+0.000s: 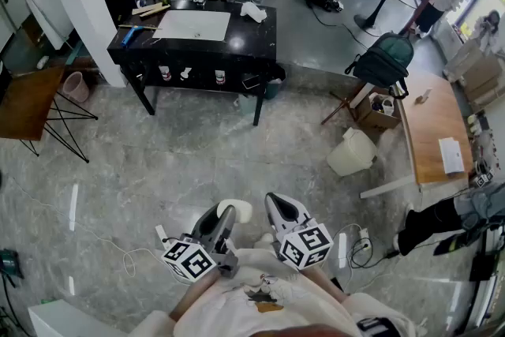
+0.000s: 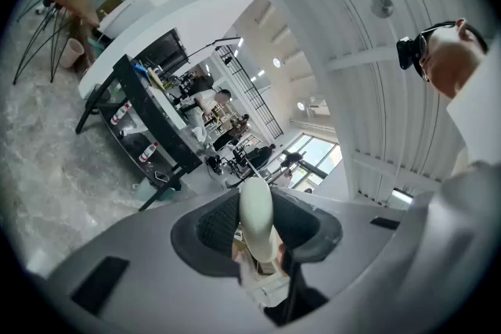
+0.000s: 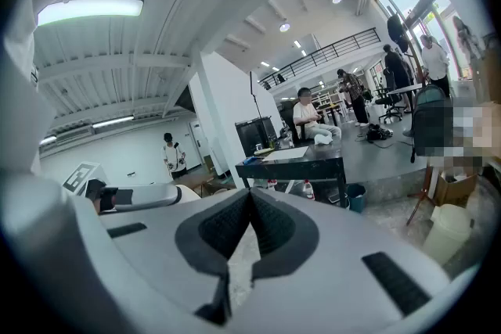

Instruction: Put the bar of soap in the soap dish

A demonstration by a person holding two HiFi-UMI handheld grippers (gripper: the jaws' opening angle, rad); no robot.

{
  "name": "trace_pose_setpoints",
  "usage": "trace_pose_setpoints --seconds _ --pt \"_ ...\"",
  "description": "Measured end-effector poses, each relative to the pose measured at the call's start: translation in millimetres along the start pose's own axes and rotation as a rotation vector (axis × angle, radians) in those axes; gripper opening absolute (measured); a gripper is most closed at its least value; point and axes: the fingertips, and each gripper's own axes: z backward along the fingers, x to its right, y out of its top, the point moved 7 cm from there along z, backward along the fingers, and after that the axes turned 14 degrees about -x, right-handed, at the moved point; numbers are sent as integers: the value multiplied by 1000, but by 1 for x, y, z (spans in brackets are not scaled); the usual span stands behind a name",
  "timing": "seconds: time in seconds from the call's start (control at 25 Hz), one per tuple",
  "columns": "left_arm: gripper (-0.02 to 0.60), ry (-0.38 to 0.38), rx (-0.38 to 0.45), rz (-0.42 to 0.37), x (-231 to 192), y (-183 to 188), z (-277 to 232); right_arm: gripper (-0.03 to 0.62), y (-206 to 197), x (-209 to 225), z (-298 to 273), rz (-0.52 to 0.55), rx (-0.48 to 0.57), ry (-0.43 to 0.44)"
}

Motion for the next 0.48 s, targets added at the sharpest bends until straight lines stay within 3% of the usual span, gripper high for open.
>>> trace_pose_setpoints --seconds 0.16,0.24,0.32,0.48 --pt "129 -52 -29 -50 36 -15 -23 6 -15 27 40 -5 9 -72" --pt "129 -70 -40 -55 56 -22 -41 6 -30 47 54 -74 -19 -109" --pt "129 -86 -53 -71 77 -29 -50 6 -43 57 67 -131 -28 -116" --pt "129 -70 -124 -86 90 -51 -74 6 -54 75 83 -142 -29 -100"
